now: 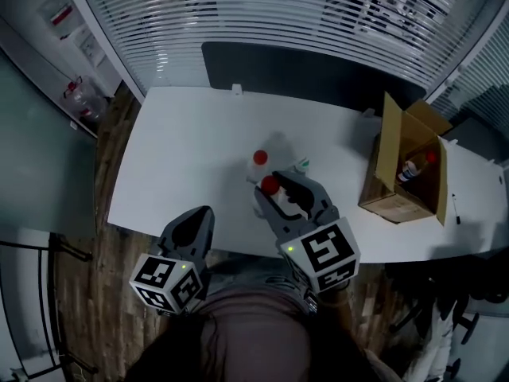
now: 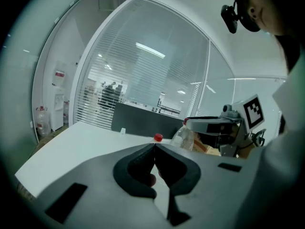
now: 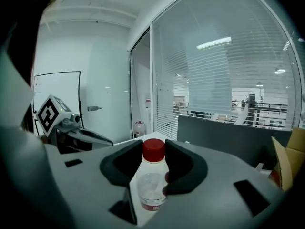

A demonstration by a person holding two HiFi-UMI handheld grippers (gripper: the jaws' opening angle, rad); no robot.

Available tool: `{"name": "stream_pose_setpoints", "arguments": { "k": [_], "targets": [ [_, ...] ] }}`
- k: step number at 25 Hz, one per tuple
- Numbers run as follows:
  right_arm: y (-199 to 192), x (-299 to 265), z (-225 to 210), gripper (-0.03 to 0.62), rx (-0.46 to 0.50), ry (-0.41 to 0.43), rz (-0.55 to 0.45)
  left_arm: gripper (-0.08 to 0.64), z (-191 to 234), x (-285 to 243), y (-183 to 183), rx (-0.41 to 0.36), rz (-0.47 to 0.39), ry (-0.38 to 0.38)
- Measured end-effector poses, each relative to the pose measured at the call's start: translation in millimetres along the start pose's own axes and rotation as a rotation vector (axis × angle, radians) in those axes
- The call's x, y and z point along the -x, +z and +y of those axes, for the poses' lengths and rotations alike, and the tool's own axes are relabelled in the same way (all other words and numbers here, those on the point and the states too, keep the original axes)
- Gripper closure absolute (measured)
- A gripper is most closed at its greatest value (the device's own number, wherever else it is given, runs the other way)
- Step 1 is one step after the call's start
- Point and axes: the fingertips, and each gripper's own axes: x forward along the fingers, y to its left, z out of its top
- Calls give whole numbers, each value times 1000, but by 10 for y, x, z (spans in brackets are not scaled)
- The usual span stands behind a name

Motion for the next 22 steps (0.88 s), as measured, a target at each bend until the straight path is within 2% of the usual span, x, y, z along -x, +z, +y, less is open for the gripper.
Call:
{"name": "stream_pose_setpoints", "arguments": {
  "k": [8,22],
  "targets": [
    [-109,-184,139,428,-1,32,19,551,147,142,-21,11,-5,38],
    [-437,-416,206,427,-18,34,62,551,195,115,-56,5,15,20]
  ]
}}
